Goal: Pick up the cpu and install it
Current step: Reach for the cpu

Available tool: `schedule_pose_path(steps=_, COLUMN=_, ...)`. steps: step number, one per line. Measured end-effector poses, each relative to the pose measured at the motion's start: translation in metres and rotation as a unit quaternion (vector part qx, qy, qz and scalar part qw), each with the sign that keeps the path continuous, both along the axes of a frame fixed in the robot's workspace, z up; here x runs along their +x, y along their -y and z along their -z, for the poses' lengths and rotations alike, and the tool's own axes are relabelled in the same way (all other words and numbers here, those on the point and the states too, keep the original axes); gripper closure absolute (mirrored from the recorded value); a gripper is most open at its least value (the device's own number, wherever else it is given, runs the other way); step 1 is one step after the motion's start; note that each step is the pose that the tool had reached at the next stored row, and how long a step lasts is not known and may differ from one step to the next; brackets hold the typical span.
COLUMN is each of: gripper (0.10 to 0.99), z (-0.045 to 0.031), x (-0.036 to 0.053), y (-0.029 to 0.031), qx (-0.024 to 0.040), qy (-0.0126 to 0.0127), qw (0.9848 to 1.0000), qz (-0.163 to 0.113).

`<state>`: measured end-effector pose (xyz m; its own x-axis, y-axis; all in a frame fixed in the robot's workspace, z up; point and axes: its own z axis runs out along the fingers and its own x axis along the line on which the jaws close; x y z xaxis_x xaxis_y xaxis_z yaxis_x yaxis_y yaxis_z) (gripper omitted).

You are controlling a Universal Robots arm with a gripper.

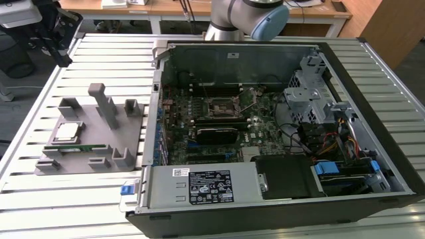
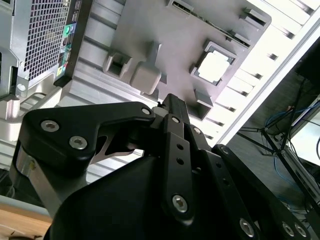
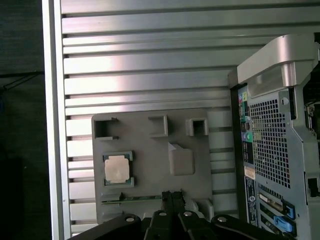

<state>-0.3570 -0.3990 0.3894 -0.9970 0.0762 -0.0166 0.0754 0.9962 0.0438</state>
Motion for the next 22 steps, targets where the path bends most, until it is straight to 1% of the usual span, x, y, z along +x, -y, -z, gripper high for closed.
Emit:
schedule_pose_path(steps=18, gripper=0.973, z=0.0007, x=-0.0214, y=0.0000, qx=0.0000, qy=-0.0013, qw=1.0000, qz=0.000)
schedule_pose_path(steps=22, gripper=0.973, z=0.0009, x=-0.0283, y=0.0000, qx=0.0001, qy=-0.0019, qw=1.0000, qz=0.000)
